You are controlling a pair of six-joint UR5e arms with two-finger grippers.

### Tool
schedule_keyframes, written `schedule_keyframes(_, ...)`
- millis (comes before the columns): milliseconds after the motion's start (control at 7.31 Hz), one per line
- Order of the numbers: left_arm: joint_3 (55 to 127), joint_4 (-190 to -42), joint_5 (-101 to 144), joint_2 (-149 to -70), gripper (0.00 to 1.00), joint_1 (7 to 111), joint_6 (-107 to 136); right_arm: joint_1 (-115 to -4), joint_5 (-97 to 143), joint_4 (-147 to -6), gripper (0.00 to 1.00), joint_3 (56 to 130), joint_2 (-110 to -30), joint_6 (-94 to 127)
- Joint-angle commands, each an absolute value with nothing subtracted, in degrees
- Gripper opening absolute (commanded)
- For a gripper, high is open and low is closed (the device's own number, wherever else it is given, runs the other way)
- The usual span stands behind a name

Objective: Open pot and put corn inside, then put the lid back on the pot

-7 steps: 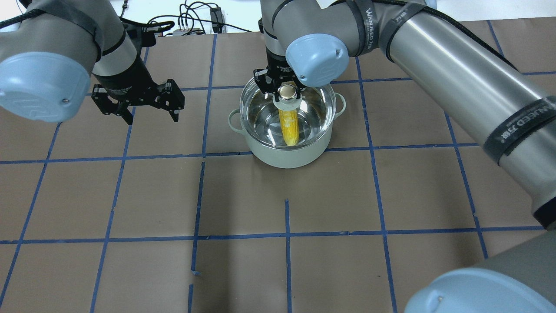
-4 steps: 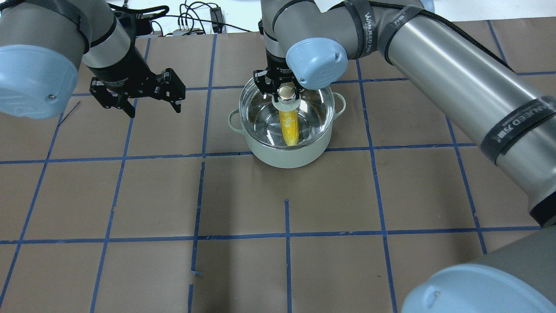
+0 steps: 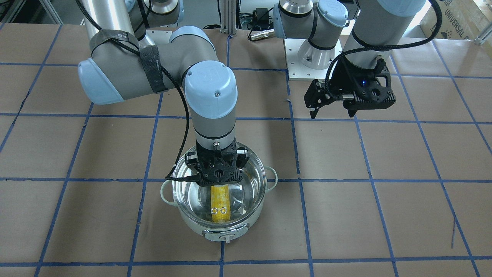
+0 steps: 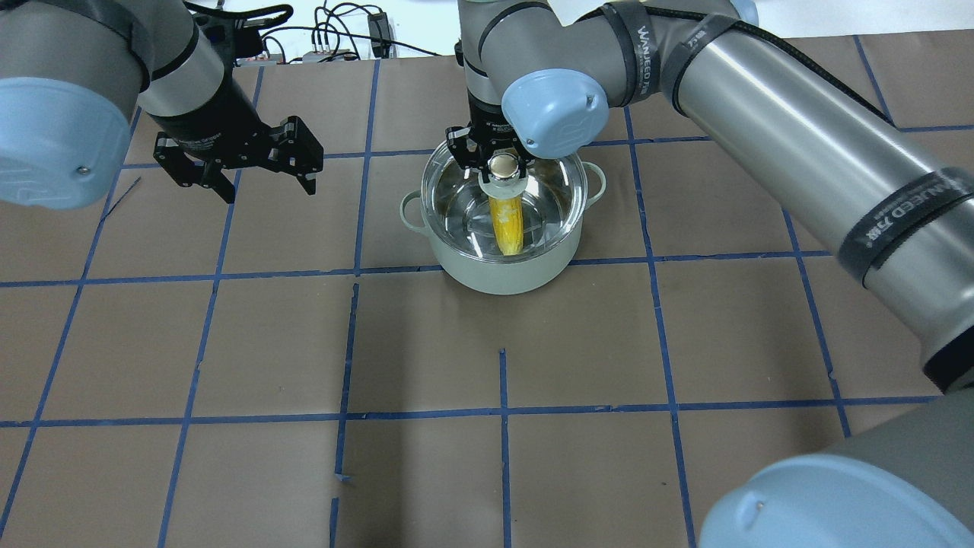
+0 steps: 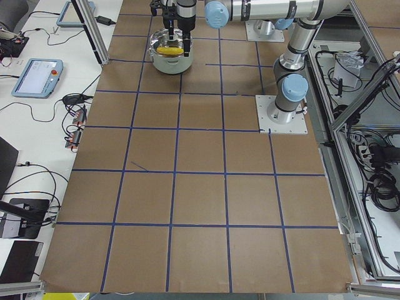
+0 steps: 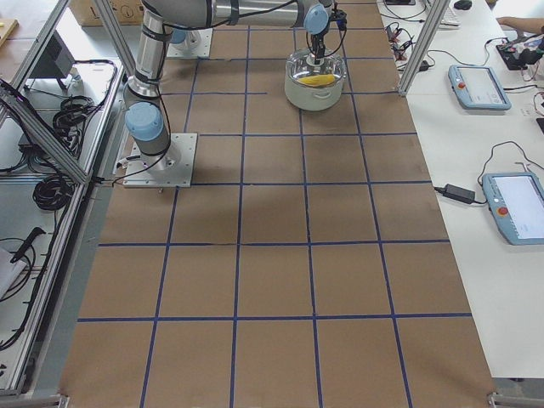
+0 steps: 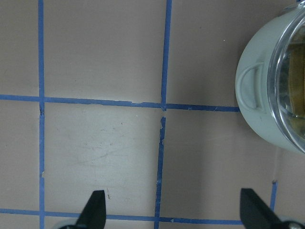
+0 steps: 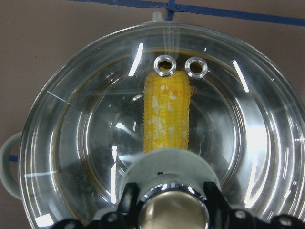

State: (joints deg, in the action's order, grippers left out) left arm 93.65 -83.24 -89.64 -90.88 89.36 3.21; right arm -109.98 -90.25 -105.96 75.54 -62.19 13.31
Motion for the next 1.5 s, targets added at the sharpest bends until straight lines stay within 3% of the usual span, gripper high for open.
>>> schedule_keyframes(0, 95.09, -83.23, -89.74, -89.40, 1.00, 89.65, 3.86, -109.95, -90.62, -106.26, 0.10, 75.50, -62.14, 13.27)
schedule_keyframes(1094, 95.98, -87.28, -89.21, -87.72, 1.00, 89.65, 3.51, -109.95, -89.91, -106.26, 0.11, 75.32, -61.17, 13.18)
schedule_keyframes(1231, 95.19, -87.19, -89.30, -88.50, 1.00, 89.65, 3.78, -109.95, -90.09, -106.26, 0.18, 75.32, -61.17, 13.27)
schedule_keyframes(1368, 95.19, -87.19, -89.47, -88.33, 1.00, 89.65, 3.87, -109.86, -90.17, -106.00, 0.33, 75.41, -61.08, 13.36)
